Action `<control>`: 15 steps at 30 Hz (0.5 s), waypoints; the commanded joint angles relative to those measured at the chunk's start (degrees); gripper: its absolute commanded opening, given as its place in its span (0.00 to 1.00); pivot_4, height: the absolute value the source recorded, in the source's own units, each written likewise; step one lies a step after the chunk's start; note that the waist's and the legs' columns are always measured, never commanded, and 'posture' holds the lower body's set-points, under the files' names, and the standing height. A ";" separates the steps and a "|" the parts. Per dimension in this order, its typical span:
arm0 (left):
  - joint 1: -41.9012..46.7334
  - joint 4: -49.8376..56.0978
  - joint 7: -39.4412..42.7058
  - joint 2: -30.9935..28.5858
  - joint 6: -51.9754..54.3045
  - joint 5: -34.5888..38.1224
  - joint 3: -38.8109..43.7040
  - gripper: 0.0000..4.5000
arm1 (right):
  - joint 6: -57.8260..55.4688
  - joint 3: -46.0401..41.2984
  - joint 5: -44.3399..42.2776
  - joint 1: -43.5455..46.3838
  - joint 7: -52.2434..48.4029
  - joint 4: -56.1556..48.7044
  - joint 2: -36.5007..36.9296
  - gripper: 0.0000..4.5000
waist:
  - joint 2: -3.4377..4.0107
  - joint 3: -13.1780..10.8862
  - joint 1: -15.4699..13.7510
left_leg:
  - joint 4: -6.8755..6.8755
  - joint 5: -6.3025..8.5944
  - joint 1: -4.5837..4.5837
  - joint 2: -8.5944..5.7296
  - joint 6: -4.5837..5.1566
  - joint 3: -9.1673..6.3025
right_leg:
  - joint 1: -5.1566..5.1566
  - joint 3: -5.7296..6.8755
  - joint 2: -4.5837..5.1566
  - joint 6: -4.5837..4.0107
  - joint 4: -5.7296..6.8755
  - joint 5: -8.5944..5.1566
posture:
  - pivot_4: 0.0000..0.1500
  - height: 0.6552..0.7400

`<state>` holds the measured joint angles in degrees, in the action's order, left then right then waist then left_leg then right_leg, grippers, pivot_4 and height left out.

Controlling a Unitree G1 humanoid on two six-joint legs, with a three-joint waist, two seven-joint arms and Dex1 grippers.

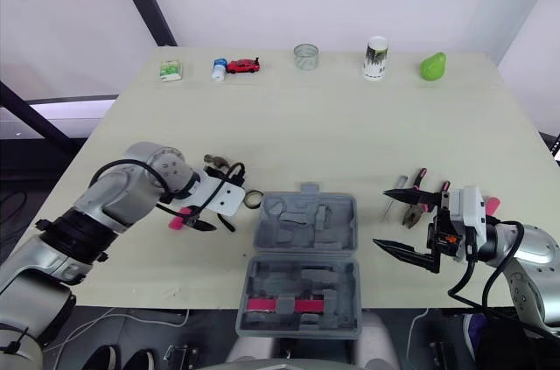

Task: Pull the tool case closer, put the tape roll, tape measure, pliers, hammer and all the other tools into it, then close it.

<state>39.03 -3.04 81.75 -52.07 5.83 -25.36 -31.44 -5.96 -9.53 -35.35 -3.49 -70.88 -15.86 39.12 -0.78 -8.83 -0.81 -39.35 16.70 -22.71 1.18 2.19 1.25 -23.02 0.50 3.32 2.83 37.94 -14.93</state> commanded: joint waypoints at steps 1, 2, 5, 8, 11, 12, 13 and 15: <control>2.38 1.66 1.86 1.48 -0.07 -1.95 -0.55 1.00 | 1.12 -1.64 -0.92 -0.46 -0.22 -1.63 0.20 1.00 | 0.00 0.00 0.00 | 0.00 0.00 0.00 0.00 0.00 -0.01 | 0.00 0.00 0.00 0.00 0.00 0.00 | 1.00 1.00; 2.63 1.87 2.20 1.82 -0.07 -2.41 -0.81 1.00 | 1.15 -1.67 -0.93 -0.59 -0.19 -1.67 0.17 1.00 | 0.00 0.00 0.00 | -0.01 0.00 0.00 0.00 0.00 0.00 | 0.00 0.00 0.00 0.00 0.00 0.00 | 1.00 1.00; 3.39 2.25 3.22 2.86 0.10 -4.09 -1.50 1.00 | 1.47 -1.82 -0.85 -1.27 -0.16 -1.78 0.07 1.00 | 0.00 0.00 0.01 | 0.00 0.00 0.00 0.00 0.00 -0.01 | 0.00 0.00 0.00 0.00 0.00 0.00 | 1.00 1.00; 3.55 1.93 3.85 3.72 -0.36 -5.54 -2.18 1.00 | 1.66 -1.94 -0.85 -1.61 0.07 -1.86 0.02 1.00 | 0.00 0.00 0.05 | 0.00 0.00 0.00 0.00 0.00 0.00 | 0.00 -0.01 0.00 0.00 0.01 0.00 | 1.00 1.00; 3.59 0.70 3.57 4.85 -1.00 -7.12 -3.00 1.00 | 1.84 -1.96 -0.84 -1.75 0.17 -1.84 0.02 1.00 | 0.00 0.00 0.02 | -0.01 0.00 0.00 0.01 0.00 -0.01 | 0.00 -0.01 0.00 0.00 0.02 0.00 | 1.00 1.00; 3.66 0.04 3.29 5.22 -1.27 -7.81 -3.36 1.00 | 1.95 -2.02 -0.83 -1.79 0.19 -1.79 0.01 1.00 | 0.00 0.00 0.01 | -0.02 0.00 0.00 0.01 0.00 0.00 | 0.00 -0.01 0.00 0.00 0.02 0.00 | 1.00 1.00; 3.70 -0.41 3.14 5.49 -1.50 -8.33 -3.58 1.00 | 2.06 -2.05 -0.83 -1.82 0.22 -1.74 0.02 1.00 | 0.00 0.00 0.01 | -0.02 0.00 0.00 0.01 0.00 0.00 | 0.00 -0.01 0.00 0.00 0.02 0.00 | 1.00 1.00; 3.81 -1.75 2.39 6.50 -1.87 -9.26 -3.87 1.00 | 2.17 -2.15 -0.94 -1.92 0.27 -1.68 0.06 1.00 | 0.00 0.00 0.01 | -0.03 0.00 0.00 0.00 0.00 0.00 | 0.00 -0.01 0.00 0.00 0.02 0.00 | 1.00 1.00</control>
<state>41.82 -4.54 84.58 -45.77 4.54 -33.58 -34.75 -4.66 -9.86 -35.36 -5.32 -70.75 -15.93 39.11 -0.79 -8.83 -0.80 -39.38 16.70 -22.71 1.19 2.19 1.25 -23.02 0.49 3.32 2.83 37.97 -14.93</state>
